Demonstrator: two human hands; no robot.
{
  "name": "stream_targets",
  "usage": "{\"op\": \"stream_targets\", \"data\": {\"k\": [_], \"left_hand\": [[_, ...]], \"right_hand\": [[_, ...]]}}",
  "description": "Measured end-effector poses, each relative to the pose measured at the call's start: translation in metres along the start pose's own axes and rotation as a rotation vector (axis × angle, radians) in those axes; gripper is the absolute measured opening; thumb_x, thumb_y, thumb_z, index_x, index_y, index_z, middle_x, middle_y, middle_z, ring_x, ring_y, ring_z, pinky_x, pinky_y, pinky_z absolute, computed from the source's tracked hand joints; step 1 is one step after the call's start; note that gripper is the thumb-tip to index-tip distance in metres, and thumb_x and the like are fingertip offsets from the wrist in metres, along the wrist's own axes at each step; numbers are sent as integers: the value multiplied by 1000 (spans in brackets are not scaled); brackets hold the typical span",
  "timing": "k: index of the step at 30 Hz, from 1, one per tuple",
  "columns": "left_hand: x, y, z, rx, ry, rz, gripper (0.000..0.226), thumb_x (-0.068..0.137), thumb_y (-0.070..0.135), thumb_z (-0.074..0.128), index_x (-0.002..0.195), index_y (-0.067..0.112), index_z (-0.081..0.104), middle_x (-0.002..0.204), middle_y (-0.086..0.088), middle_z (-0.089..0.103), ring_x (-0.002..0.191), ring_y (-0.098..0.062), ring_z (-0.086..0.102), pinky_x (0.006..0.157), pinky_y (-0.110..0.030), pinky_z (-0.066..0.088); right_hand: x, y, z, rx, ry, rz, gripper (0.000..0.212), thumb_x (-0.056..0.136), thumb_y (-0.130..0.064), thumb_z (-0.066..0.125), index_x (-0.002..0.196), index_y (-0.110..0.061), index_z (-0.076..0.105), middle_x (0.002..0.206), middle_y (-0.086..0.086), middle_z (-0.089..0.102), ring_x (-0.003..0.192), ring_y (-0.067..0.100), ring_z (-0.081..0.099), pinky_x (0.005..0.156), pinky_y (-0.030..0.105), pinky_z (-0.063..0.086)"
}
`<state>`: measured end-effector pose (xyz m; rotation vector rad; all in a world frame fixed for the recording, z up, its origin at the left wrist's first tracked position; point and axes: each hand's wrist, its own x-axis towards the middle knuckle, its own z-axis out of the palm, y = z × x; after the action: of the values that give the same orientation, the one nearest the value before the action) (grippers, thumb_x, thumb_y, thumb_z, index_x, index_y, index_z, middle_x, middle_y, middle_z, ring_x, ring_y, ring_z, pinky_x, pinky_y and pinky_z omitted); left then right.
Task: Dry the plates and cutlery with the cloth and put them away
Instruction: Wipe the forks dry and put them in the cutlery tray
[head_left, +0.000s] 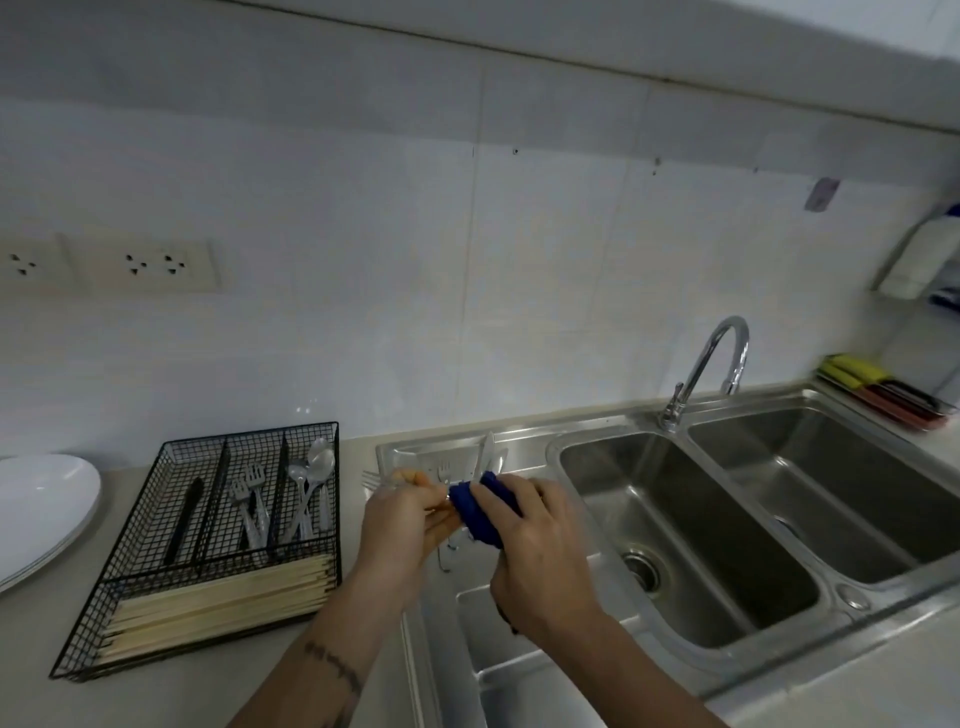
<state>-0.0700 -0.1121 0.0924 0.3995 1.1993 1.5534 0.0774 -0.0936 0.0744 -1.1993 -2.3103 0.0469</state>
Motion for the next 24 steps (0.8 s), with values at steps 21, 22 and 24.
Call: {"op": "stream_targets", "data": {"k": [21, 22, 24], "left_hand": [[10, -18, -18, 148, 243, 139, 17, 91, 12, 67, 88, -5, 67, 73, -16, 74, 69, -27, 73, 67, -34, 59], [12, -19, -23, 154, 260, 134, 18, 92, 12, 67, 89, -6, 67, 73, -16, 74, 69, -27, 74, 66, -34, 59], [15, -23, -29, 140, 288, 116, 18, 92, 12, 67, 91, -6, 67, 73, -16, 74, 69, -26, 74, 64, -33, 59]], "right_hand": [[-11, 17, 16, -65, -29, -50, 81, 52, -10, 86, 126, -22, 57, 119, 5, 61, 106, 25, 56, 83, 39, 53], [-13, 20, 17, -71, -45, -33, 80, 51, -12, 88, 125, -22, 57, 118, 4, 61, 105, 24, 56, 82, 40, 54], [-12, 18, 19, -76, -68, -16, 79, 51, -13, 89, 123, -23, 58, 118, 3, 61, 107, 24, 56, 83, 41, 54]]}}
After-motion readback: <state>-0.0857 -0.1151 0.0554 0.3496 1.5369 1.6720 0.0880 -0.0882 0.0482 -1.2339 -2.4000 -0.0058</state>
